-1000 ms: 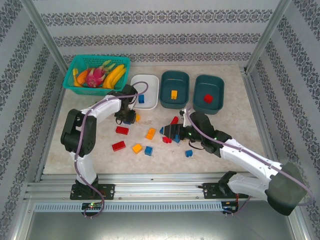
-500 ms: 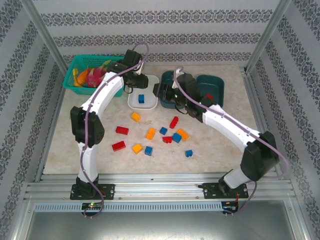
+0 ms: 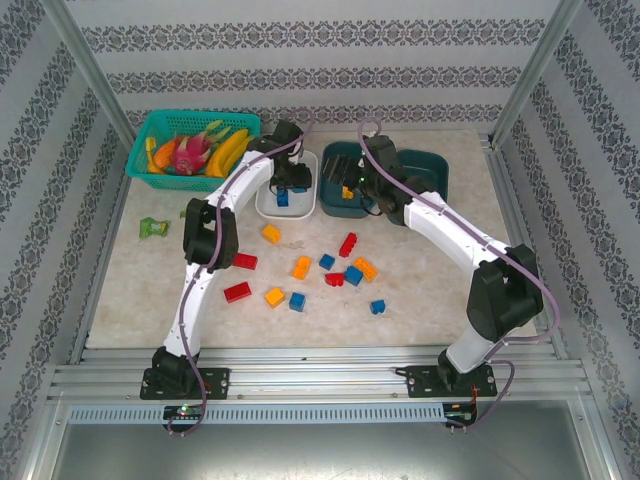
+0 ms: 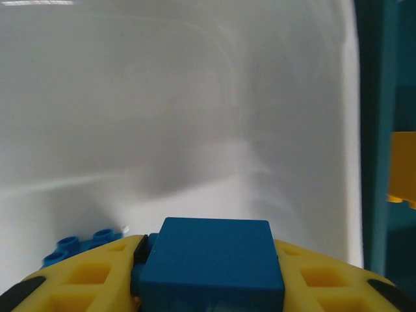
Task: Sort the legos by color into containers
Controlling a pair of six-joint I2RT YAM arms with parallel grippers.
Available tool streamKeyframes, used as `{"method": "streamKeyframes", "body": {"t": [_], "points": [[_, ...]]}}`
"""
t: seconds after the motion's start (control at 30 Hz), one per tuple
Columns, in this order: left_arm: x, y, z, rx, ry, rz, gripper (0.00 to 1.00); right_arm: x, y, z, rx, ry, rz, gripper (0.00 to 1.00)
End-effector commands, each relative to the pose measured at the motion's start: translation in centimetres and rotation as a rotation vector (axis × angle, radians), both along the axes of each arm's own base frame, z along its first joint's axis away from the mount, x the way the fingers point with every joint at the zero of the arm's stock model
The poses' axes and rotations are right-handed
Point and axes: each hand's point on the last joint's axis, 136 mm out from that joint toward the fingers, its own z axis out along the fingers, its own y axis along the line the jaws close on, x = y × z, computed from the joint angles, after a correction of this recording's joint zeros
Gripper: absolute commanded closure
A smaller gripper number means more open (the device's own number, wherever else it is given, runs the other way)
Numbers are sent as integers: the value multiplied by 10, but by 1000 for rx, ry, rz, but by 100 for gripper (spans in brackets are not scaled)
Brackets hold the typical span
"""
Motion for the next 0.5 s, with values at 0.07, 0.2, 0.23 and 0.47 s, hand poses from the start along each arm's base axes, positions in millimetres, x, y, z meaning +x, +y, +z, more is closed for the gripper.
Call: {"method": "streamKeyframes", "body": {"t": [0.07, 0.2, 0.23, 0.47], "points": [[8, 1, 7, -59, 0, 44, 41, -23, -9, -18, 1, 98, -22, 29], [12, 2, 28, -72, -40, 53, 31, -41, -25, -35, -61, 187, -62, 30], [14, 3, 37, -80, -55, 59, 29, -46, -32, -42, -88, 222, -82, 31], [3, 13, 131, -145, -197, 103, 16, -75, -42, -93, -192, 438, -127, 38]]}}
